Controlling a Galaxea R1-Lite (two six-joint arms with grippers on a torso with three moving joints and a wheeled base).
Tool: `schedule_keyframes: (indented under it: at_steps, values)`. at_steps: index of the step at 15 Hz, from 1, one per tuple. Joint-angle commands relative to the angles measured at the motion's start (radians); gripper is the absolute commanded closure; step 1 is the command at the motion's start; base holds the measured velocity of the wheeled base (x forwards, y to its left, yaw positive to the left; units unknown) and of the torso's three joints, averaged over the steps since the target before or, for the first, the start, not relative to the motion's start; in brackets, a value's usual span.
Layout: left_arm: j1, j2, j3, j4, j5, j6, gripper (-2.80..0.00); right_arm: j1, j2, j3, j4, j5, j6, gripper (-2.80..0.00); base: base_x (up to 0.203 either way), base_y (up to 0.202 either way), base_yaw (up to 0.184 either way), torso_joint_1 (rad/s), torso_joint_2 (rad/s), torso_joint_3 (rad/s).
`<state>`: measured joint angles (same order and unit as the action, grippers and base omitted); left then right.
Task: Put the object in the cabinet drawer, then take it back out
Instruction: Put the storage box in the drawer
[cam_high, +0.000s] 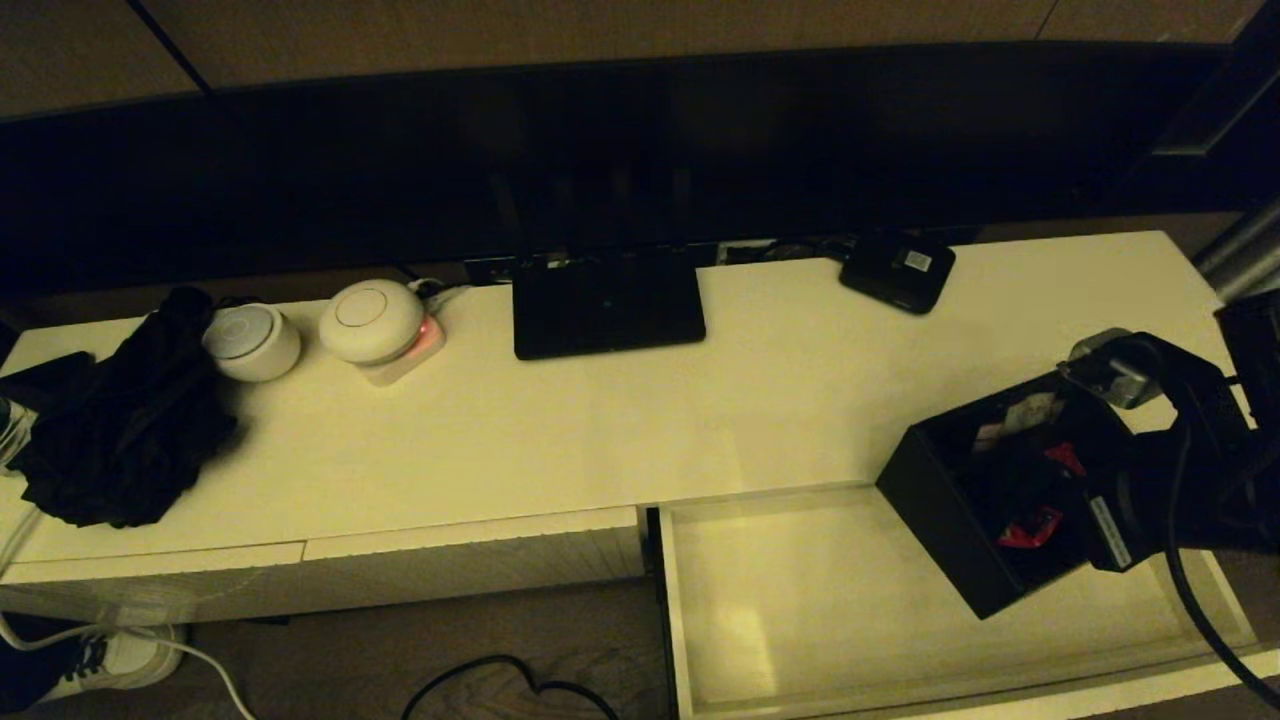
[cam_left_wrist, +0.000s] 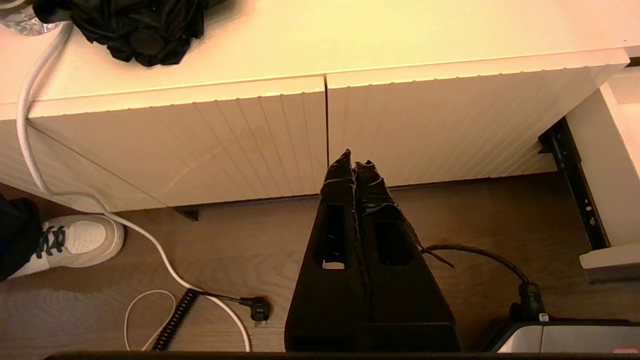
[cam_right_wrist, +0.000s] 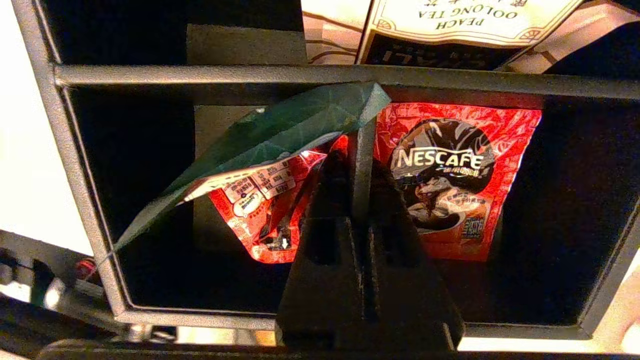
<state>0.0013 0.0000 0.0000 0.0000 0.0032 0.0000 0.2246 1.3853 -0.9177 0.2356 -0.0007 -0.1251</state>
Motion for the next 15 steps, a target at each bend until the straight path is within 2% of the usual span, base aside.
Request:
schedule_keyframes:
  at_steps: [1, 4, 6, 11, 15]
  values:
    - [0.000, 0.000, 0.003, 0.000, 0.000, 0.000, 0.00, -0.024, -0.044, 0.052, 0.001, -0.006, 0.025, 0.00, 0.000, 0.000, 0.000, 0.000, 0.00, 0.000]
    - [0.000, 0.000, 0.003, 0.000, 0.001, 0.000, 0.00, -0.055, -0.059, 0.093, 0.002, -0.004, 0.045, 0.00, 0.000, 0.000, 0.000, 0.000, 0.00, 0.000]
    - [0.000, 0.000, 0.003, 0.000, 0.001, 0.000, 0.00, -0.059, -0.061, 0.126, 0.001, -0.007, 0.077, 0.00, 0.000, 0.000, 0.000, 0.000, 0.00, 0.000]
    - [0.000, 0.000, 0.003, 0.000, 0.001, 0.000, 0.00, -0.060, -0.051, 0.172, -0.007, -0.007, 0.082, 0.00, 0.000, 0.000, 0.000, 0.000, 0.00, 0.000]
    - [0.000, 0.000, 0.003, 0.000, 0.001, 0.000, 0.00, -0.070, -0.017, 0.198, -0.014, -0.004, 0.130, 0.00, 0.000, 0.000, 0.000, 0.000, 0.00, 0.000]
